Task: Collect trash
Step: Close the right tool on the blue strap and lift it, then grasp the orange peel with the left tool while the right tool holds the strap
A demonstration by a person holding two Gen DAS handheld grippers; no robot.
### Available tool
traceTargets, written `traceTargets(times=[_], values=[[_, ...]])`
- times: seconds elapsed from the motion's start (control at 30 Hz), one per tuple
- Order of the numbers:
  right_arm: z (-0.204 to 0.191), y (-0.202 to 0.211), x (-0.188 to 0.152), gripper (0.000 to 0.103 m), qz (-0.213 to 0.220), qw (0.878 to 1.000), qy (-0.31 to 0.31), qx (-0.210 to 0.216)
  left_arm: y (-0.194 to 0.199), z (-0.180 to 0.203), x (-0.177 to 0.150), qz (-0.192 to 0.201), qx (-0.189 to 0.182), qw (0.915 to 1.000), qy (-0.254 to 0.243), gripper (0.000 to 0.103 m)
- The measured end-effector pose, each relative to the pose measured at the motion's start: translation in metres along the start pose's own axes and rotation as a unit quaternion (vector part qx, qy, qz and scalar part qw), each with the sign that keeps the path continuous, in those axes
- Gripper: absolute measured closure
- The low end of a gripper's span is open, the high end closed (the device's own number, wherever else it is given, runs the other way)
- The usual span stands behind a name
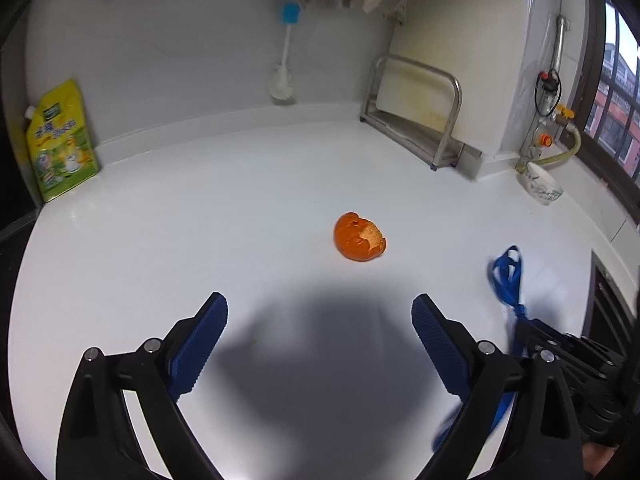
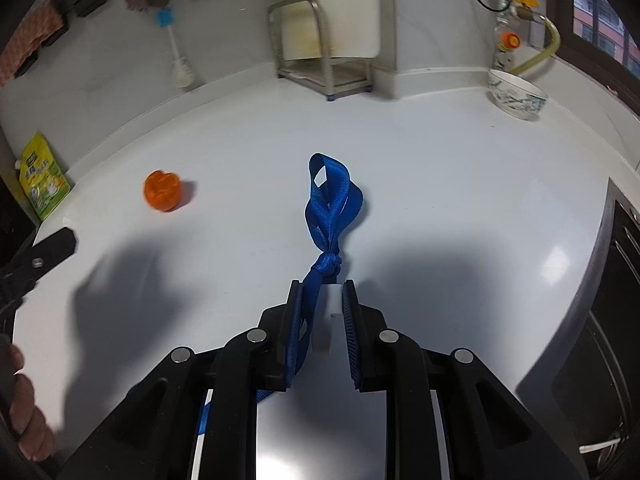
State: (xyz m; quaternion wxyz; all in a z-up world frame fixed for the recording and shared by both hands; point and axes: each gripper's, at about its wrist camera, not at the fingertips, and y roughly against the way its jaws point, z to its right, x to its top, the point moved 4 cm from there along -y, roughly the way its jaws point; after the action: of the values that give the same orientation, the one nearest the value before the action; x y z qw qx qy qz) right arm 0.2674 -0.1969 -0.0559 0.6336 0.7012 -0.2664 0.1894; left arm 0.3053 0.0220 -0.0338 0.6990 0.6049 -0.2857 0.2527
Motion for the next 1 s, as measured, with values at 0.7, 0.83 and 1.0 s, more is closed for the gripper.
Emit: traceTargets(times=[0.7,0.83,1.0], values=[[0.03,-0.008,0.017,0.083,0.006,0.999,-0.027,0.042,-0.099,0.024,0.028,-0.074,0.056,0.9957,-0.002,0.031],[0.028,-0.009,0.016,0.083,0.004,0.999,-0.026,0.044,-0.097,0.029,0.03,-0.067,0.051,0.9963,-0.015,0.055],[0.024,-0.005,0.011,0.083,0.007,0.999,-0.02,0.043,-0.085,0.037,0.026,-0.055,0.046,0.9969,-0.033,0.074]])
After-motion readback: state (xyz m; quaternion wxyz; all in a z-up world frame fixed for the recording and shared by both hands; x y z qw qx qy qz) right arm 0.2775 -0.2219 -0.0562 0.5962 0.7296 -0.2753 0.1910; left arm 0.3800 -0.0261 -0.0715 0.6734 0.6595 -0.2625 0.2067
